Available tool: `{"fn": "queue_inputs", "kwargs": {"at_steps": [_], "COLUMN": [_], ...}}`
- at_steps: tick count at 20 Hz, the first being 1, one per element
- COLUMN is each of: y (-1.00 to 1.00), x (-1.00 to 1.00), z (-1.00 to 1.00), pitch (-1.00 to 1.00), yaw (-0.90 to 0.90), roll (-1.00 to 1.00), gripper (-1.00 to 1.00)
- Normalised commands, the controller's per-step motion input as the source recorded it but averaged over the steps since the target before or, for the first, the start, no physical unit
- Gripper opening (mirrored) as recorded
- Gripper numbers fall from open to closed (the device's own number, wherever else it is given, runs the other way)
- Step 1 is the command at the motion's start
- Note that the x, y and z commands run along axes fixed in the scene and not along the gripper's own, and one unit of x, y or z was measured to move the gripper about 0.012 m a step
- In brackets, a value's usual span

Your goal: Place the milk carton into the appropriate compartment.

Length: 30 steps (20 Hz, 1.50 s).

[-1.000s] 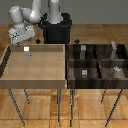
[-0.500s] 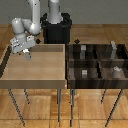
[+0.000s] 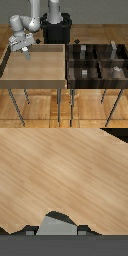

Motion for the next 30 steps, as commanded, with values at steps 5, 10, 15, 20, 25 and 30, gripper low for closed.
{"fn": "queue_inputs", "kwargs": {"at_steps": [5, 10, 15, 20, 25, 30], "y": [0.0, 0.0, 0.2, 0.8, 1.0, 1.0], "x": [0.0, 0.0, 0.0, 0.0, 0.0, 0.0], "z": [1.0, 1.0, 0.6, 0.0, 0.0, 0.0], "pitch": [0.0, 0.0, 0.0, 0.0, 0.0, 0.0], "yaw": [0.0, 0.0, 0.0, 0.0, 0.0, 0.0], "roll": [0.0, 0.0, 0.0, 0.0, 0.0, 0.0], "gripper": [-1.0, -1.0, -1.0, -1.0, -1.0, -1.0]}}
